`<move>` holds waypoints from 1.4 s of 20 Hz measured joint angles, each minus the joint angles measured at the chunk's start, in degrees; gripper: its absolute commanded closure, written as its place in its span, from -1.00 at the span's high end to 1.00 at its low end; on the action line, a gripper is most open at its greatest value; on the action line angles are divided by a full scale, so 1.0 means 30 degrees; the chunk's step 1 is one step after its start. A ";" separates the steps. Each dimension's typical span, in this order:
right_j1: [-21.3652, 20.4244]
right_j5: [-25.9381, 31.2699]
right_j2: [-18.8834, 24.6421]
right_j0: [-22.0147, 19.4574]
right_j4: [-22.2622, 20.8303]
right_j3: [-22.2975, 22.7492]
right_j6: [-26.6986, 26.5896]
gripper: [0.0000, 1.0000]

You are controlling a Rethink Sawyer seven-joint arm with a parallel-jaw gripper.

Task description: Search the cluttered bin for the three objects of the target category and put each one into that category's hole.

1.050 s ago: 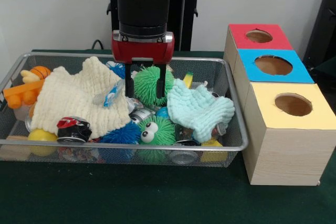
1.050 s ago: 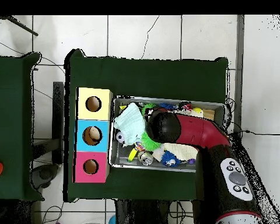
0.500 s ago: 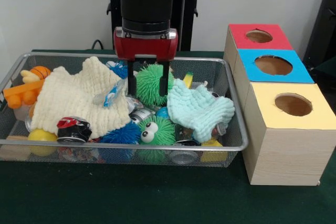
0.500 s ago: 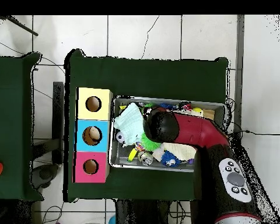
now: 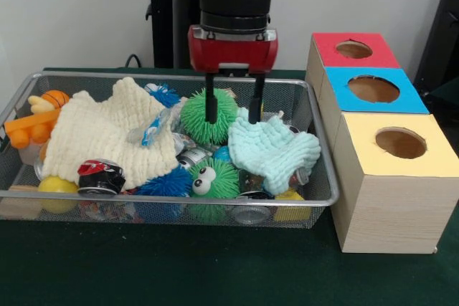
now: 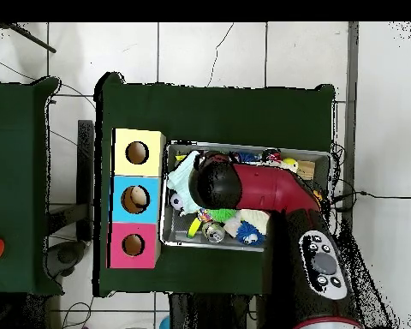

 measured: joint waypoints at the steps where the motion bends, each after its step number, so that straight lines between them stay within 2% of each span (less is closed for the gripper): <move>1: -0.0091 0.0000 -0.0110 0.0367 0.0000 -0.0011 0.0000 1.00; 9: -0.0193 0.0000 -0.0378 0.1080 0.0004 -0.0028 0.0000 1.00; 28: 0.0222 0.0000 -0.0777 0.0999 0.0008 -0.0030 0.0000 1.00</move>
